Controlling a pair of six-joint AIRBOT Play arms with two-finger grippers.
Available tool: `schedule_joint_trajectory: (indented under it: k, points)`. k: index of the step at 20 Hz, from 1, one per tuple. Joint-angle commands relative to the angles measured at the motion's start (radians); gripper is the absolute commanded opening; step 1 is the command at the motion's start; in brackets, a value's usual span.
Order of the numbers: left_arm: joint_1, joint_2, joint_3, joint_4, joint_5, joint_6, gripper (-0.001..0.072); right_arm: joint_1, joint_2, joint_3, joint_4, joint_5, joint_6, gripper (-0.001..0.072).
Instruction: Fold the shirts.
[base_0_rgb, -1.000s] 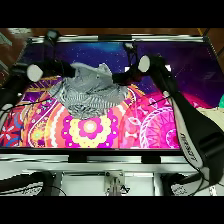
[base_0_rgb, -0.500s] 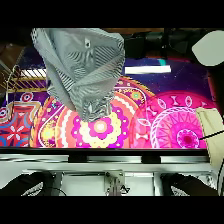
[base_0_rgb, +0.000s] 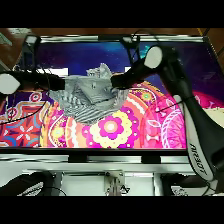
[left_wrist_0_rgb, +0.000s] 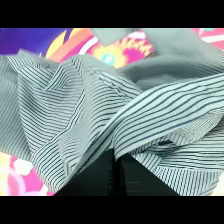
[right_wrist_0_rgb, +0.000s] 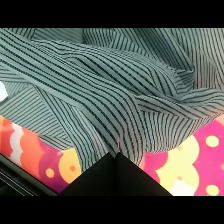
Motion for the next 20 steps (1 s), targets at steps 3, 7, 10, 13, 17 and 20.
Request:
schedule_joint_trajectory:
  k: [3,7,10,13,17,20]
  points:
    - [-0.004,-0.124,-0.066,-0.042,0.177,-0.015,0.0062,-0.019,-0.11,0.0,-0.002,0.039,0.163,0.0547]
    - [-0.004,-0.137,-0.066,-0.042,0.221,-0.003,0.0062,-0.032,-0.107,-0.001,-0.061,0.132,0.277,0.0549]
    - [-0.004,-0.137,-0.066,-0.041,0.222,0.019,0.0062,0.016,-0.129,-0.049,-0.097,0.187,0.304,0.065]
    - [-0.004,-0.138,-0.066,-0.033,0.232,0.043,0.0062,0.126,-0.119,-0.068,-0.145,0.185,0.317,0.065]
    - [0.017,-0.138,-0.066,-0.034,0.239,0.057,0.0063,0.253,-0.068,-0.068,-0.3,0.162,0.409,0.0649]
    - [0.04,-0.137,-0.066,-0.034,0.238,0.057,0.0063,0.31,-0.082,-0.126,-0.451,0.095,0.54,0.065]
